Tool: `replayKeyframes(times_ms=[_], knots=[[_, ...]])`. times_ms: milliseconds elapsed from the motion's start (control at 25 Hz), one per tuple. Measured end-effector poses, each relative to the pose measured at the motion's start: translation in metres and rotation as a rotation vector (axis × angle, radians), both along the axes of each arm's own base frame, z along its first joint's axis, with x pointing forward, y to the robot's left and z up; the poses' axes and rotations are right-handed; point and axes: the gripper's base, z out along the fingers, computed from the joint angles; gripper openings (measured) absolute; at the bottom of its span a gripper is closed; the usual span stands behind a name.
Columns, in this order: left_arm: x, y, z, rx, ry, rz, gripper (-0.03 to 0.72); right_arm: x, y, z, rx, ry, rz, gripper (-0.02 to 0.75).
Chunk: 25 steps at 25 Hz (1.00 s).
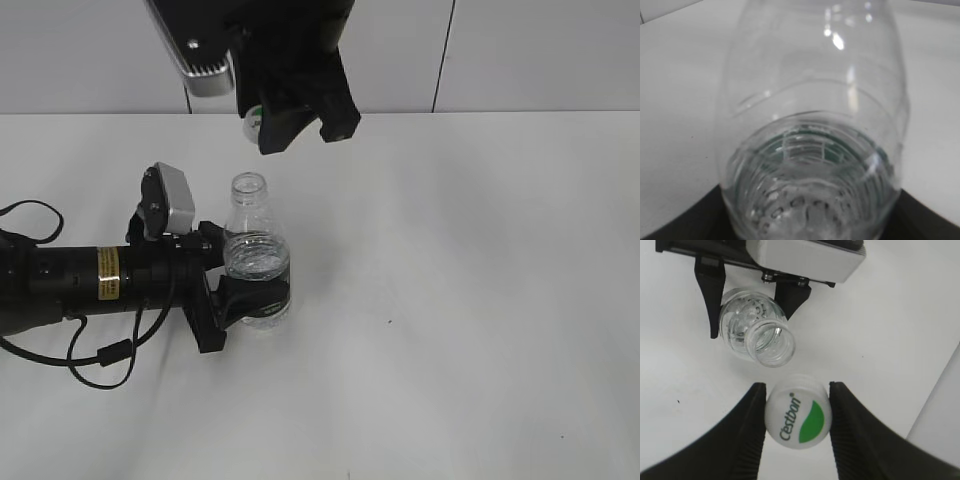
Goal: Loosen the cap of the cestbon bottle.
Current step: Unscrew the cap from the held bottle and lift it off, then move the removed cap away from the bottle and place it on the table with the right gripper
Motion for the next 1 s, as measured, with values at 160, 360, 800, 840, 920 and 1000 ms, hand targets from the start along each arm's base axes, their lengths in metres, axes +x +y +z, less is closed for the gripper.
replayKeyframes(times_ms=[160,360,800,840,920,1000], knots=[[0.000,0.000,0.000,0.000,-0.001,0.000,0.412,-0.003,-0.004,0.012,0.076,0.075,-0.251,0.295],[0.000,0.000,0.000,0.001,-0.003,-0.002,0.412,-0.002,-0.014,0.025,0.158,0.138,-0.677,0.295],[0.000,0.000,0.000,0.000,-0.003,-0.002,0.412,0.053,-0.087,0.028,0.374,0.252,-1.522,0.295],[0.000,0.000,0.000,0.000,-0.003,-0.002,0.412,0.058,-0.095,0.028,0.383,0.263,-1.551,0.295],[0.000,0.000,0.000,0.000,-0.003,-0.002,0.412,0.070,-0.116,0.027,0.401,0.281,-1.613,0.295],[0.000,0.000,0.000,0.000,-0.003,-0.002,0.412,0.079,-0.133,0.024,0.406,0.296,-1.666,0.295]])
